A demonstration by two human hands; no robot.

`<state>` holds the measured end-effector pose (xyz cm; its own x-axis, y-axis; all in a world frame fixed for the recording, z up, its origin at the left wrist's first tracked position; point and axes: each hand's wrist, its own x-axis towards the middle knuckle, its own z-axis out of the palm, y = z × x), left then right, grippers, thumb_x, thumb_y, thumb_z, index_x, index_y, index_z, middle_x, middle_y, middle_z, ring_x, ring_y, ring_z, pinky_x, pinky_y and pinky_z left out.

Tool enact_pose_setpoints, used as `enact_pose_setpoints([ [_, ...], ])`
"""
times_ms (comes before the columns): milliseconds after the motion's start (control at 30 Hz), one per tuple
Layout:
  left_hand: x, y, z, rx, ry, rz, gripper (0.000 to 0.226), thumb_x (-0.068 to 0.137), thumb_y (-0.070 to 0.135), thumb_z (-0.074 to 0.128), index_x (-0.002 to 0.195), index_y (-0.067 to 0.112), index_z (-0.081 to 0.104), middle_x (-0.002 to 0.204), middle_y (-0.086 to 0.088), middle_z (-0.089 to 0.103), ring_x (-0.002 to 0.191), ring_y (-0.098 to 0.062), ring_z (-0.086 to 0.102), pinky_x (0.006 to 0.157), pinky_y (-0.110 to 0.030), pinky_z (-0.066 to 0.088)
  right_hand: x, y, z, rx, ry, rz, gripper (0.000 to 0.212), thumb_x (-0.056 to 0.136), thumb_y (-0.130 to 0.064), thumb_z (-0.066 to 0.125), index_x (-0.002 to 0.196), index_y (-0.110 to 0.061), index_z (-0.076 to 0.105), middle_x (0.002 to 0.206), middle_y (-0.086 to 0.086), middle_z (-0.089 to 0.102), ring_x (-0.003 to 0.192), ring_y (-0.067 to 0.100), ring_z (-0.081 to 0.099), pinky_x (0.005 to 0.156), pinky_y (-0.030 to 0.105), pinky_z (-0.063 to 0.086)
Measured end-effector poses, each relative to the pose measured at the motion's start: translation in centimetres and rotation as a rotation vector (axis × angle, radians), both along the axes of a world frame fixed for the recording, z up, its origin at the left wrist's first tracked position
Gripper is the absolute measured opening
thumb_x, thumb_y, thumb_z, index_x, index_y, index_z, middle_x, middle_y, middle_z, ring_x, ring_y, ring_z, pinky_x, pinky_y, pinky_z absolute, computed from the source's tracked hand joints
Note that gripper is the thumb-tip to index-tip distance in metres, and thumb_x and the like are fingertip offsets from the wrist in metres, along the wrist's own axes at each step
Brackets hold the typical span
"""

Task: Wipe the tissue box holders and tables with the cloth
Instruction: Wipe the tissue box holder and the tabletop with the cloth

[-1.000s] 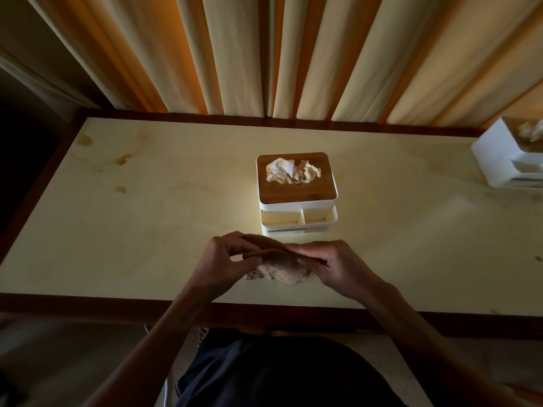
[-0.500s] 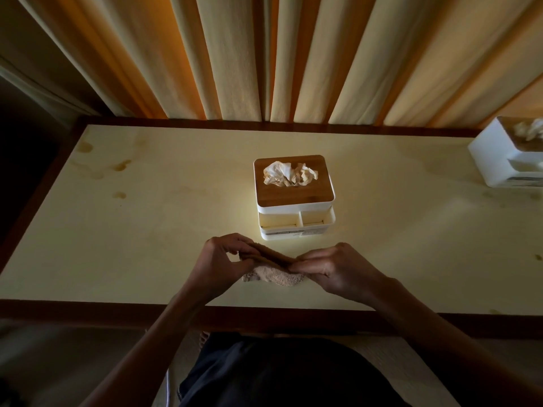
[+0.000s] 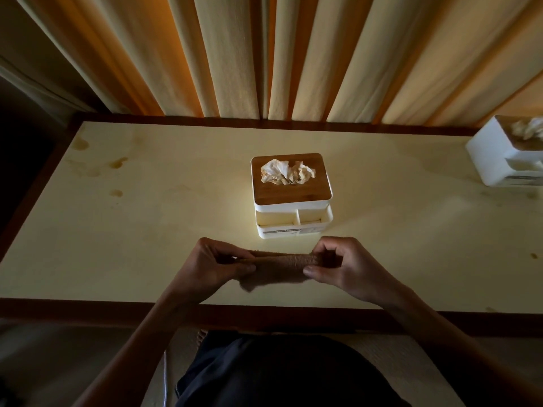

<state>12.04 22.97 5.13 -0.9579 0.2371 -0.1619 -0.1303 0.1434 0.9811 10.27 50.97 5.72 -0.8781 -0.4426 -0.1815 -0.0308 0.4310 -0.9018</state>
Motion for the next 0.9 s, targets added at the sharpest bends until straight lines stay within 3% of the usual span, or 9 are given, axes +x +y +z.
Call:
enact_pose_setpoints([
  [100, -0.3, 0.7, -0.6, -0.059, -0.015, 0.074, 0.016, 0.074, 0.0, 0.077, 0.087, 0.01, 0.079, 0.085, -0.009, 0.076, 0.077, -0.025, 0.073, 0.062, -0.033, 0.06, -0.2, -0.1, -0.1, -0.035, -0.107, -0.04, 0.017, 0.083, -0.008, 0.079, 0.096, -0.013, 0.068, 0.078, 0.007, 0.074, 0.074, 0.015, 0.072, 0.07, 0.026, 0.053],
  [267, -1.4, 2.7, -5.7, -0.531, 0.104, 0.116, 0.024, 0.075, -0.001, 0.076, 0.089, 0.019, 0.08, 0.078, 0.009, 0.073, 0.073, -0.005, 0.067, 0.066, -0.011, 0.049, -0.8, -1.4, -4.9, 0.182, -0.079, -0.201, 0.036, 0.088, -0.009, 0.073, 0.123, -0.011, 0.065, 0.067, 0.005, 0.073, 0.059, 0.017, 0.071, 0.064, 0.03, 0.06],
  [367, -2.1, 3.8, -7.5, -0.681, 0.169, 0.125, 0.033, 0.077, 0.001, 0.068, 0.104, 0.018, 0.076, 0.096, -0.002, 0.074, 0.087, -0.02, 0.068, 0.076, -0.027, 0.053, -0.9, -2.2, -7.3, 0.331, -0.035, -0.328, 0.034, 0.088, -0.015, 0.071, 0.121, -0.012, 0.067, 0.066, 0.003, 0.073, 0.055, 0.009, 0.069, 0.073, 0.034, 0.06],
  [433, -2.4, 4.5, -8.0, -0.82, 0.228, 0.161, 0.037, 0.078, 0.002, 0.068, 0.113, 0.014, 0.069, 0.11, -0.011, 0.067, 0.097, -0.029, 0.062, 0.08, -0.036, 0.049, -0.8, -2.7, -7.8, 0.383, 0.02, -0.379, 0.035, 0.089, -0.019, 0.07, 0.123, -0.013, 0.066, 0.075, 0.004, 0.075, 0.069, 0.014, 0.072, 0.078, 0.033, 0.057],
  [533, -1.6, 5.1, -8.3, -0.962, 0.421, 0.212, 0.038, 0.072, 0.004, 0.075, 0.108, 0.012, 0.065, 0.111, -0.013, 0.062, 0.098, -0.032, 0.059, 0.079, -0.042, 0.047, 0.2, -3.1, -7.8, 0.512, 0.131, -0.385, 0.034, 0.092, -0.024, 0.066, 0.125, -0.015, 0.063, 0.097, 0.004, 0.074, 0.09, 0.023, 0.07, 0.079, 0.035, 0.054],
  [667, 0.5, 4.6, -9.0, -0.976, 0.797, 0.018, 0.022, 0.084, 0.012, 0.059, 0.105, 0.011, 0.065, 0.112, -0.007, 0.065, 0.102, -0.026, 0.061, 0.085, -0.039, 0.041, 2.3, -3.0, -8.8, 0.623, 0.609, -0.276, 0.031, 0.079, -0.008, 0.08, 0.108, -0.01, 0.07, 0.094, 0.008, 0.069, 0.084, 0.029, 0.067, 0.067, 0.034, 0.053],
  [767, 1.2, 3.3, -10.4, -1.116, 0.728, -0.206, 0.048, 0.089, 0.039, 0.046, 0.122, 0.01, 0.065, 0.135, -0.008, 0.059, 0.131, -0.023, 0.047, 0.102, -0.053, 0.042, 2.9, -3.6, -10.7, 0.612, 0.821, -0.114, 0.03, 0.088, -0.023, 0.07, 0.114, -0.008, 0.071, 0.122, 0.013, 0.068, 0.111, 0.032, 0.065, 0.086, 0.041, 0.055],
  [833, 1.4, 2.6, -11.2, -1.213, 0.584, -0.302, 0.063, 0.091, 0.049, 0.038, 0.136, 0.008, 0.056, 0.148, -0.007, 0.047, 0.142, -0.02, 0.031, 0.102, -0.067, 0.034, 3.2, -4.1, -12.1, 0.674, 0.813, 0.022, 0.047, 0.097, -0.041, 0.046, 0.124, -0.008, 0.068, 0.139, 0.015, 0.059, 0.13, 0.031, 0.055, 0.1, 0.045, 0.05],
  [900, 1.6, 2.0, -11.8, -1.253, 0.505, -0.352, 0.069, 0.095, 0.053, 0.033, 0.147, 0.009, 0.041, 0.158, -0.006, 0.033, 0.147, -0.018, 0.021, 0.109, -0.07, 0.022, 3.7, -4.2, -13.0, 0.734, 0.769, 0.088, 0.053, 0.098, -0.04, 0.042, 0.136, -0.008, 0.06, 0.15, 0.013, 0.05, 0.14, 0.029, 0.045, 0.108, 0.047, 0.045],
])
